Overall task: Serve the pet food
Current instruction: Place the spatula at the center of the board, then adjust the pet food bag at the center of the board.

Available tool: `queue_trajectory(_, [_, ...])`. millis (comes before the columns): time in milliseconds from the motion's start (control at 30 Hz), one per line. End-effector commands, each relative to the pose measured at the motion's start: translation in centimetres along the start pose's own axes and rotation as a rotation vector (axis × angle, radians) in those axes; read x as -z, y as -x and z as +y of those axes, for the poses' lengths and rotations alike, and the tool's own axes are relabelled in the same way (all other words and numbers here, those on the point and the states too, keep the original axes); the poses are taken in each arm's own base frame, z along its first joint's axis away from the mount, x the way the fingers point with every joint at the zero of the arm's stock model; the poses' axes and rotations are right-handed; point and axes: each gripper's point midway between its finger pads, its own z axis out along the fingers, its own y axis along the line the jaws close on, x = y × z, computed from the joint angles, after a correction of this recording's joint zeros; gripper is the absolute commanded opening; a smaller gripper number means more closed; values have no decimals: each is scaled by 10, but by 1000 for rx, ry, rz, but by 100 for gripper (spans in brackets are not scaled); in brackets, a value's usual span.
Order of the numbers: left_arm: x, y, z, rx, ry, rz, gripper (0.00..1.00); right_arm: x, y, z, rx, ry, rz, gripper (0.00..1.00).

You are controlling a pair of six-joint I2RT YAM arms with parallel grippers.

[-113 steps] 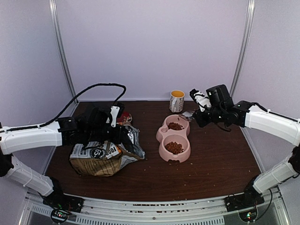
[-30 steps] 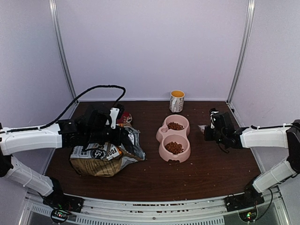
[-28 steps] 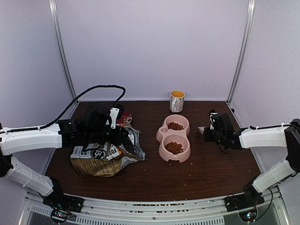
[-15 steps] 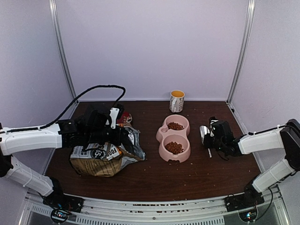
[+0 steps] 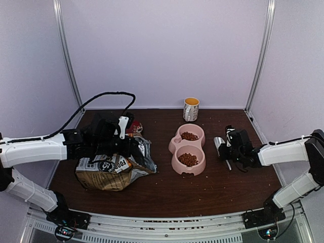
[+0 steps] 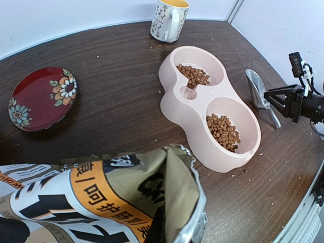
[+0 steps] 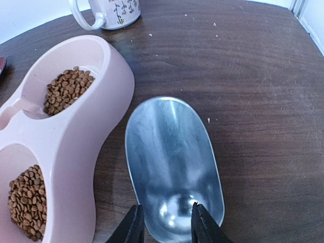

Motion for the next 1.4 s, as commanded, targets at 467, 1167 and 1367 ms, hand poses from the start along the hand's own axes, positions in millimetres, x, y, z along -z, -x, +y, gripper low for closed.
queue_trajectory(467, [26,34,-15,-43,-62,-49,0,77,105,47,116,124,-173,72])
queue_trajectory(1167, [46,55,-42,-42,-165,-96,0,133,86,232,89,711,-82,77])
queue_trajectory(1367, [47,54,-43,-59,-171,-91,0,126,62,279,61,814,0,71])
